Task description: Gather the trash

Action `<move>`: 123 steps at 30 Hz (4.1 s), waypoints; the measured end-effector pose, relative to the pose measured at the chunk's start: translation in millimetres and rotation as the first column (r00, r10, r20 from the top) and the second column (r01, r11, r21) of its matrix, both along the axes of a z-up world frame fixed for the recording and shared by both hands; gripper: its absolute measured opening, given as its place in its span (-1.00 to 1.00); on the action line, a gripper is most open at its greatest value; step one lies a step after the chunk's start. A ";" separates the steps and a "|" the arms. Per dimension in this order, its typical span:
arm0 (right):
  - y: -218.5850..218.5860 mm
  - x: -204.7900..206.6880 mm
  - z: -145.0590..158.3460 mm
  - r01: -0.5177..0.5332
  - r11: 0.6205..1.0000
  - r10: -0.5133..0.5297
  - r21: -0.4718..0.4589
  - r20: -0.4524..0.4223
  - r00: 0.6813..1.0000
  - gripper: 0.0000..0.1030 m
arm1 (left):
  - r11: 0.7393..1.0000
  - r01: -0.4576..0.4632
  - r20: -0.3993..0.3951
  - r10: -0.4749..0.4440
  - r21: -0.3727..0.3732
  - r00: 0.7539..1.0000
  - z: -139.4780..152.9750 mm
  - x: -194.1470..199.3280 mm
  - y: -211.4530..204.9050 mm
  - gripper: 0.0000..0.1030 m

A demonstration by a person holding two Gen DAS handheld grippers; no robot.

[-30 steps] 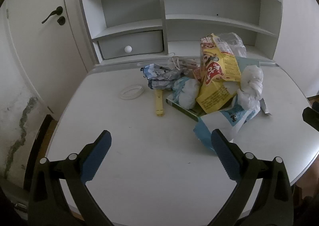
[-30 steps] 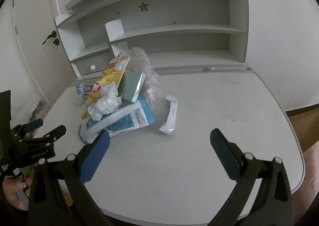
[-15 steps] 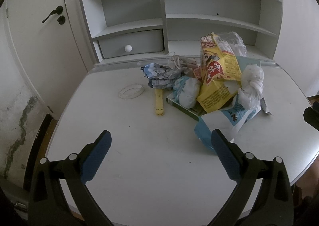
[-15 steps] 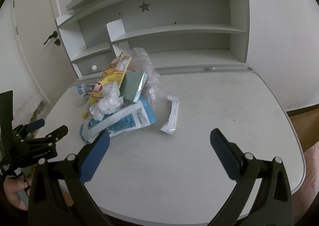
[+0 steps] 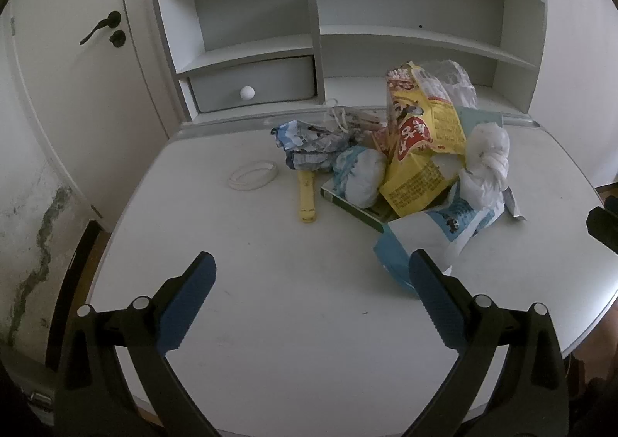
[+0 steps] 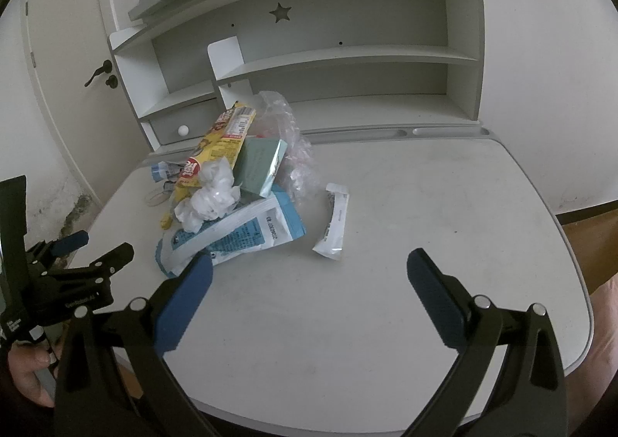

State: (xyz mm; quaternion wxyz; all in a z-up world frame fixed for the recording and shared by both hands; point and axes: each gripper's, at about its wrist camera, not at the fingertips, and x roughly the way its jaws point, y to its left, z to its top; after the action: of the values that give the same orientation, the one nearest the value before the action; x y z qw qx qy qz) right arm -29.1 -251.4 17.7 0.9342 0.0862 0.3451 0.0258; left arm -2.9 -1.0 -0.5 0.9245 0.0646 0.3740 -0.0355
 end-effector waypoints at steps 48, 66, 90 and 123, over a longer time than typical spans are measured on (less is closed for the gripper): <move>3.9 0.7 0.2 -0.006 1.000 0.006 0.007 -0.003 1.000 0.89 | 1.000 0.000 -0.012 0.001 0.002 1.000 -1.6 0.7 -0.1 0.89; -9.5 21.3 -20.6 -0.032 1.000 0.032 0.001 -0.084 0.996 0.89 | 0.992 0.049 -0.172 -0.029 0.113 0.985 -9.7 104.9 55.3 0.89; -24.2 79.2 -32.0 -0.058 0.998 0.054 -0.013 -0.209 0.976 0.43 | 0.944 0.327 -0.234 -0.310 0.035 0.921 -49.0 178.4 60.6 -0.12; -240.0 -105.7 -38.1 0.442 0.885 -0.405 0.144 -0.227 0.886 -0.75 | 0.567 0.799 -0.043 -0.820 -0.201 0.571 26.9 -58.7 -257.4 -0.12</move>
State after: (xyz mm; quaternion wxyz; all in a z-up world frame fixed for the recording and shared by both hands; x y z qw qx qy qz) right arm -134.8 -491.4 -20.4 0.8669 0.2512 0.4017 -0.1550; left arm -61.6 -258.4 26.4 0.7802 0.1525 0.3585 -0.4894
